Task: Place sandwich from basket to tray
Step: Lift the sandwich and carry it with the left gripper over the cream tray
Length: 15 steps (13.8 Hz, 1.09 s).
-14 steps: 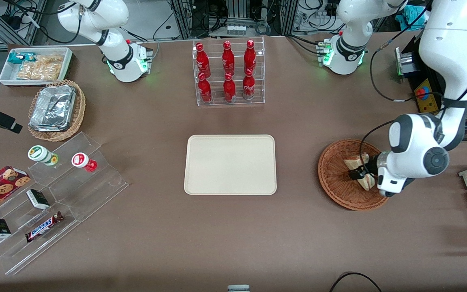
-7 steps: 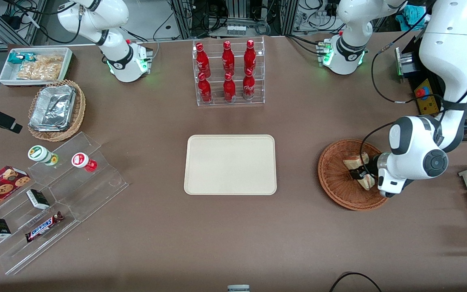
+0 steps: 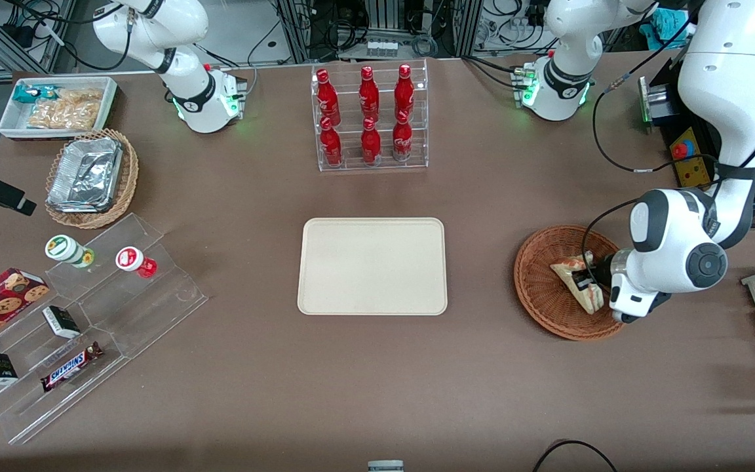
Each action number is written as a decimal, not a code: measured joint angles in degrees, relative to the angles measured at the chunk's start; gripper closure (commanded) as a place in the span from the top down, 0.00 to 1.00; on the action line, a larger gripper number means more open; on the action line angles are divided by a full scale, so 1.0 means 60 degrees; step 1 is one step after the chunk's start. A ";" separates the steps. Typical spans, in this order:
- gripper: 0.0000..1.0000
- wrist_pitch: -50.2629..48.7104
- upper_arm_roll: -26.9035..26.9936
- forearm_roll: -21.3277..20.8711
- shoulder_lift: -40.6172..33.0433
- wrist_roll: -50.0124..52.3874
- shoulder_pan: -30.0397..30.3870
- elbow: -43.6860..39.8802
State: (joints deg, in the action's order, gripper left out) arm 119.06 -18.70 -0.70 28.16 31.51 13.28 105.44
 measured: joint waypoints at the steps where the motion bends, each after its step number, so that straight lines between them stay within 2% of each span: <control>1: 0.14 -0.0245 -0.0050 -0.0001 -0.0010 -0.0037 -0.0257 -0.0288; 3: 0.14 -0.0873 -0.0167 -0.0002 -0.0063 -0.0319 -0.1003 -0.0904; 5: 0.14 -0.1222 -0.0266 0.0000 -0.0093 -0.0159 -0.2154 -0.1329; 9: 0.14 -0.1238 -0.0301 -0.0003 0.0015 0.1766 -0.4780 -0.1622; 12: 0.14 -0.1208 -0.0257 -0.0579 0.0686 0.3500 -0.6216 -0.2425; 15: 0.15 -0.0907 -0.0222 -0.1160 0.1972 0.4593 -0.6918 -0.3603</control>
State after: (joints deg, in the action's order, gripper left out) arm 113.61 -20.03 -7.66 39.99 59.06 -28.23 83.82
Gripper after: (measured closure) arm 0.855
